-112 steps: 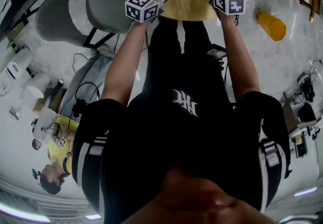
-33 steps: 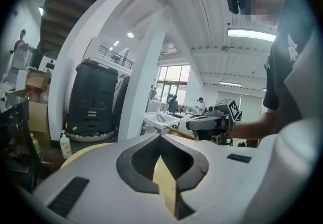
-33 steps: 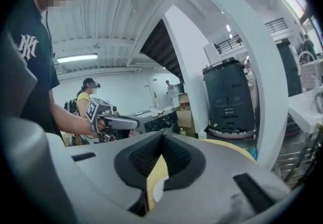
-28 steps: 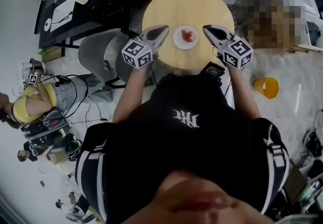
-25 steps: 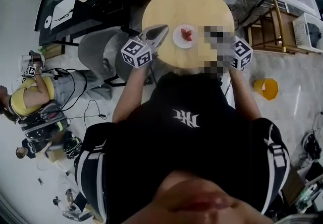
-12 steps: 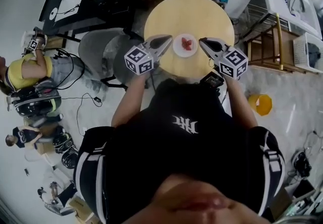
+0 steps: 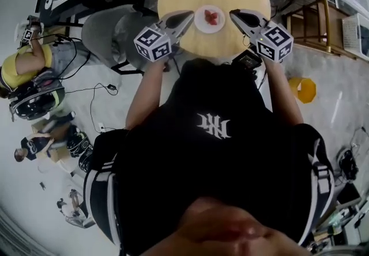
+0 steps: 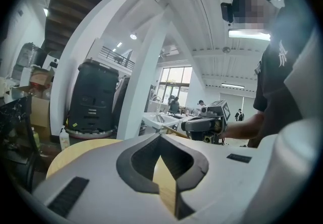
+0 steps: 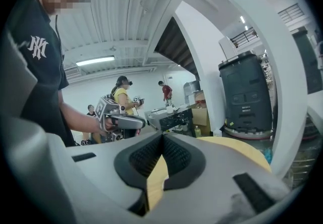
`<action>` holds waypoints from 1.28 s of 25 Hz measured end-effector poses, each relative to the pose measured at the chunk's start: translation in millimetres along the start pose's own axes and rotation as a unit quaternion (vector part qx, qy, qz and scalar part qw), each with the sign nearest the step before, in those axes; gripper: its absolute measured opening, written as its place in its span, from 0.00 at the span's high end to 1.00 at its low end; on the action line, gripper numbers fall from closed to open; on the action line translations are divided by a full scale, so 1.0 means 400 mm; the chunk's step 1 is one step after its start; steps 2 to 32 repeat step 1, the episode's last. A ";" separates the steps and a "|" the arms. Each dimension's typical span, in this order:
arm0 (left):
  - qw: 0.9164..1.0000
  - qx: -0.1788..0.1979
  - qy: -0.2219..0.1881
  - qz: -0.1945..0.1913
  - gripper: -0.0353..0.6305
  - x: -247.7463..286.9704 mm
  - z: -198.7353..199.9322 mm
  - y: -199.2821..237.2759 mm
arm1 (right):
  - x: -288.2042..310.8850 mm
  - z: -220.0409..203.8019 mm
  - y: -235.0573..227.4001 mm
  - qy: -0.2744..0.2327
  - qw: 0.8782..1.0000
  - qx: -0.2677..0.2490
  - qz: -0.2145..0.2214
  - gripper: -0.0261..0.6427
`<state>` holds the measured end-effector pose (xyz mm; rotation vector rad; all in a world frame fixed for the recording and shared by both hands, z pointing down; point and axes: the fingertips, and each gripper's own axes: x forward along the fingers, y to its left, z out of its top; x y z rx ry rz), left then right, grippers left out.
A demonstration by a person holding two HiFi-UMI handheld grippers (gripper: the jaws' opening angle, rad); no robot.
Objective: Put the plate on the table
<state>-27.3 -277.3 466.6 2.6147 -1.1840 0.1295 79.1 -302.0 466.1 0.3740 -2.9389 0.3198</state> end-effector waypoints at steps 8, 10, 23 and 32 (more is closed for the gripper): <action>1.000 0.003 -0.003 -0.001 0.94 0.007 0.003 -0.001 | -0.003 0.000 -0.008 -0.001 1.000 -0.003 -0.002 0.96; 1.000 0.003 -0.003 -0.001 0.94 0.007 0.003 -0.001 | -0.003 0.000 -0.008 -0.001 1.000 -0.003 -0.002 0.96; 1.000 0.003 -0.003 -0.001 0.94 0.007 0.003 -0.001 | -0.003 0.000 -0.008 -0.001 1.000 -0.003 -0.002 0.96; 1.000 0.003 -0.003 -0.001 0.94 0.007 0.003 -0.001 | -0.003 0.000 -0.008 -0.001 1.000 -0.003 -0.002 0.96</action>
